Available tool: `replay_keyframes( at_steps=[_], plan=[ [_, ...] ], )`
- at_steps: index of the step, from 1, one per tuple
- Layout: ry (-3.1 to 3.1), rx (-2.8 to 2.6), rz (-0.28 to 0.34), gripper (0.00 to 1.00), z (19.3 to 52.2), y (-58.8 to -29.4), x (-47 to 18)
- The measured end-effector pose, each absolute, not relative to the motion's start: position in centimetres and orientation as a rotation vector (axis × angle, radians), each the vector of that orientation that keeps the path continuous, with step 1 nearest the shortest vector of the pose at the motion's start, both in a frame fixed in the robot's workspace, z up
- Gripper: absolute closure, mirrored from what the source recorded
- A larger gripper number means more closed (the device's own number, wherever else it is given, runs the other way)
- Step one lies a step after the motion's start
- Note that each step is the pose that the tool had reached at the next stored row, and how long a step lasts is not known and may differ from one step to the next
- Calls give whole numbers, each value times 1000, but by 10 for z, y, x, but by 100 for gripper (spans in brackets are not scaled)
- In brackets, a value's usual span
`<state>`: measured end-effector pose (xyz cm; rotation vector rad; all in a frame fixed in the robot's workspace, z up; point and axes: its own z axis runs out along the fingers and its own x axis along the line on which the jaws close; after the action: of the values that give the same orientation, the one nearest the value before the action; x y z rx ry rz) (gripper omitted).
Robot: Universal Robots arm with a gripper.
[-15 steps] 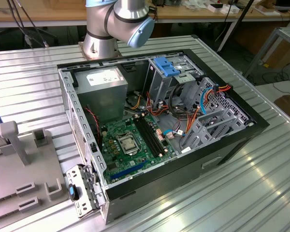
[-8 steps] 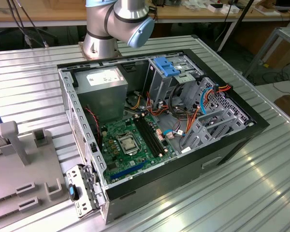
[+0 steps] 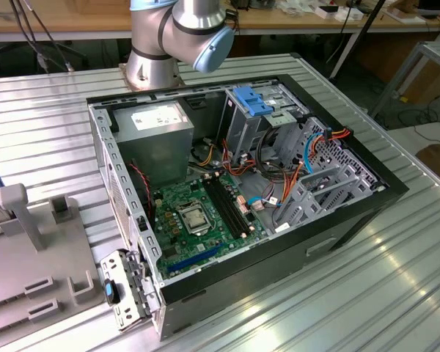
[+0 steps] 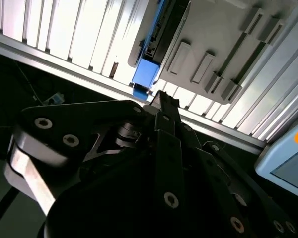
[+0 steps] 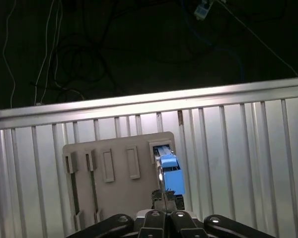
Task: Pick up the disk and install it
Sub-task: 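Pick up the disk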
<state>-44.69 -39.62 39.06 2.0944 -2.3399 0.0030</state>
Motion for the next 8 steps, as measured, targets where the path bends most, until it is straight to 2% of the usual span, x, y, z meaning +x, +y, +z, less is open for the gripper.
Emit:
replay_keyframes(
  at_steps=[3,5,6,8],
  plan=[
    [-2340,2094,7,89,387,-396,-447],
    [-2335,2091,18,76,384,-396,-447],
    [-2333,2092,20,76,383,-396,-447],
    [-2325,2099,22,64,381,-396,-446]
  ],
)
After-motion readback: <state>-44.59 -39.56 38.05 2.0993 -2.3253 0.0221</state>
